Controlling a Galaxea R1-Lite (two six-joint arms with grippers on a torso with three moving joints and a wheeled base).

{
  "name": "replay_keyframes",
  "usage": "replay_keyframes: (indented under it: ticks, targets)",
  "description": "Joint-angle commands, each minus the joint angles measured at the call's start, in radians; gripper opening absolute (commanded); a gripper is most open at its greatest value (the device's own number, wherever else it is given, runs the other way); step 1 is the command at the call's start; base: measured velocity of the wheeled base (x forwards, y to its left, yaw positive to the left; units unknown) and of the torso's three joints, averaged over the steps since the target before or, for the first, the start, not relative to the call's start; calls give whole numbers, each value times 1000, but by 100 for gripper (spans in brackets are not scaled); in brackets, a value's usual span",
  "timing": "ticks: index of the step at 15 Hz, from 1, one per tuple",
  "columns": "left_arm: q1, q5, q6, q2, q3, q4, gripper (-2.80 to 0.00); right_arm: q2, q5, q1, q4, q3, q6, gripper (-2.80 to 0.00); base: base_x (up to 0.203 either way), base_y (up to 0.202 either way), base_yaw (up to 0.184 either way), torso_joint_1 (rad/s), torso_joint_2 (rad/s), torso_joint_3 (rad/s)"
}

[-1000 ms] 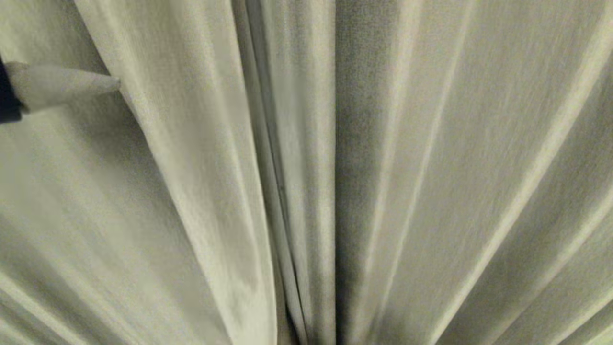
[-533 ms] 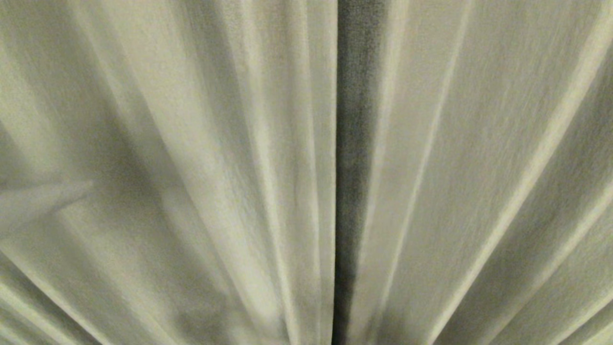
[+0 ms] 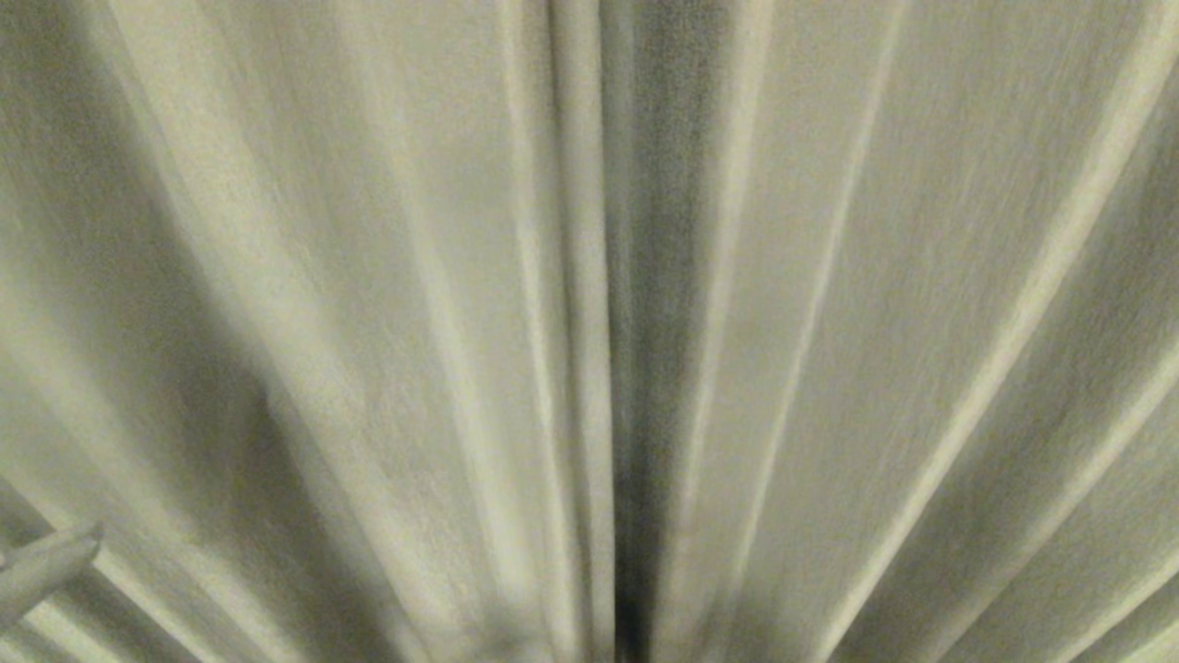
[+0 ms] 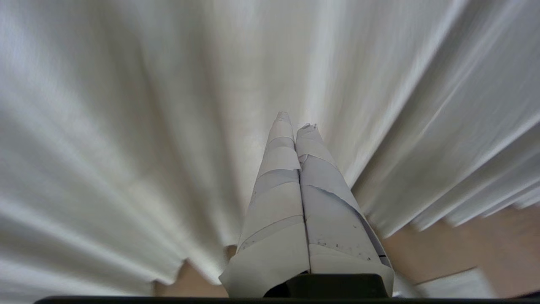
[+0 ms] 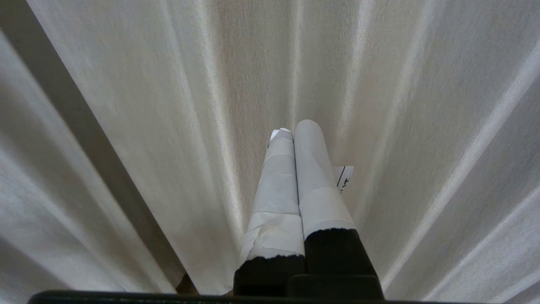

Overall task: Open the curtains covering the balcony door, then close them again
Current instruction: Pull the outer curtains open on both sides

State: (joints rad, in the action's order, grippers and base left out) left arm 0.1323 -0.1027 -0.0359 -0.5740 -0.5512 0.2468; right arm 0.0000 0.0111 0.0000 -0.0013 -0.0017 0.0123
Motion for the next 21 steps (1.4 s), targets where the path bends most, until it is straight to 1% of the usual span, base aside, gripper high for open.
replay_keyframes:
  ticks: [1,3,4,5,6,7,8,9,11,12,13,14,15,16,17,18,19,20,21]
  targets:
    - [-52,-4,-58,160,106,1,-280,2,0,0,0,0,0,-280,0,0,0,0,0,0]
    - [-199,-26,-155,237,182,-21,-280,2,0,0,0,0,0,-280,0,0,0,0,0,0]
    - [-259,-63,-189,272,248,-61,-280,2,0,0,0,0,0,-280,0,0,0,0,0,0]
    - [-281,-100,-203,284,318,-122,-280,2,0,0,0,0,0,-280,0,0,0,0,0,0]
    - [-290,-120,-210,290,392,-194,-280,2,0,0,0,0,0,-280,0,0,0,0,0,0]
    - [-294,-131,-215,294,479,-283,-280,2,0,0,0,0,0,-280,0,0,0,0,0,0]
    - [-294,-132,-221,296,536,-393,-280,2,0,0,0,0,0,-280,0,0,0,0,0,0]
    - [-289,-115,-228,298,551,-426,-280,2,0,0,0,0,0,-280,0,0,0,0,0,0]
    - [-277,-15,-235,299,551,-390,-280,2,0,0,0,0,0,-280,0,0,0,0,0,0]
    - [-271,21,-237,299,551,-372,-280,2,0,0,0,0,0,-280,0,0,0,0,0,0]
    - [-244,46,-238,299,551,-346,-280,2,0,0,0,0,0,-280,0,0,0,0,0,0]
    - [-197,52,-228,301,551,-312,-280,2,0,0,0,0,0,-280,0,0,0,0,0,0]
    - [-123,54,-209,300,551,-299,-280,2,0,0,0,0,0,-280,0,0,0,0,0,0]
    - [-69,55,-191,297,551,-291,-280,2,0,0,0,0,0,-280,0,0,0,0,0,0]
    - [-51,57,-177,299,551,-285,-280,2,0,0,0,0,0,-280,0,0,0,0,0,0]
    - [-76,57,-171,322,551,-282,-280,2,0,0,0,0,0,-280,0,0,0,0,0,0]
    - [-131,57,-170,340,551,-286,-280,2,0,0,0,0,0,-280,0,0,0,0,0,0]
    - [-163,57,-172,345,551,-292,-280,2,0,0,0,0,0,-280,0,0,0,0,0,0]
    - [-158,58,-172,368,551,-288,-280,2,0,0,0,0,0,-280,0,0,0,0,0,0]
